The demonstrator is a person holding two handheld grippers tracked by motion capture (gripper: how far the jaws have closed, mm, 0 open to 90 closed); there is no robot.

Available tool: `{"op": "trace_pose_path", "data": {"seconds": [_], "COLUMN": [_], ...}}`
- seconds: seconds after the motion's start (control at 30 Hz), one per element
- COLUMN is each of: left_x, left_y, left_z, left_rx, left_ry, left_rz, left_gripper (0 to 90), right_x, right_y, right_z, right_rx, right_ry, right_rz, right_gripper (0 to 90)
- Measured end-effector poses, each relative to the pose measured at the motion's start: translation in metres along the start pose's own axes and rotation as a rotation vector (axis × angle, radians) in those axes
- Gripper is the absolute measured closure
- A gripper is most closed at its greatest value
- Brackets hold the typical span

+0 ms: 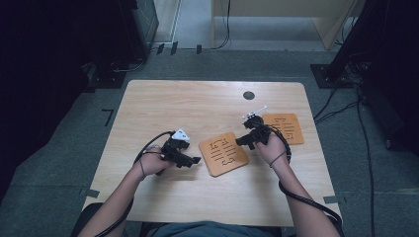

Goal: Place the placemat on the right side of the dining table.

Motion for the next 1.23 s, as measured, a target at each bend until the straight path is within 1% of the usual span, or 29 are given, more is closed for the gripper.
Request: {"op": "trace_pose_path", "data": {"seconds": [0.2, 0.27, 0.63, 0.8, 0.83, 0.87, 0.93, 1.03, 1.23], "left_x": [0.000, 0.000, 0.000, 0.000, 0.000, 0.000, 0.000, 0.000, 0.000], "left_y": [0.000, 0.000, 0.000, 0.000, 0.000, 0.000, 0.000, 0.000, 0.000], "left_z": [0.000, 0.000, 0.000, 0.000, 0.000, 0.000, 0.000, 0.000, 0.000], "left_rx": [0.001, 0.001, 0.000, 0.001, 0.001, 0.001, 0.002, 0.002, 0.000], "left_ry": [-0.001, -0.002, -0.005, -0.007, -0.008, -0.008, -0.009, -0.010, -0.010], "left_rz": [-0.001, -0.001, -0.001, 0.000, -0.001, -0.001, 0.001, 0.000, -0.001], "left_gripper": [16.8, 16.8, 16.8, 16.8, 16.8, 16.8, 16.9, 16.8, 16.8], "right_x": [-0.004, -0.006, -0.014, -0.017, -0.018, -0.018, -0.019, -0.020, -0.021], "right_y": [0.006, 0.010, 0.022, 0.026, 0.026, 0.027, 0.028, 0.029, 0.030], "right_z": [0.000, 0.000, 0.001, 0.002, 0.002, 0.002, 0.002, 0.003, 0.003], "right_rx": [0.019, 0.034, 0.075, 0.079, 0.086, 0.079, 0.084, 0.072, 0.072], "right_ry": [0.011, 0.018, 0.041, 0.050, 0.052, 0.052, 0.054, 0.059, 0.061], "right_rz": [-0.004, -0.007, -0.013, -0.016, -0.019, -0.026, -0.034, -0.047, -0.048], "right_gripper": [20.4, 20.4, 20.4, 20.3, 19.9, 19.7, 19.1, 17.4, 16.8]}}
Point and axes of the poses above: each handheld gripper's, and its own axes: x roughly backward along the jaws, z roughly out of its underside, y roughly to its left, the point moved 5 cm from there along -x, roughly forward along the jaws, and after that the axes turned 7 degrees about -z, right-handed, at the moved point
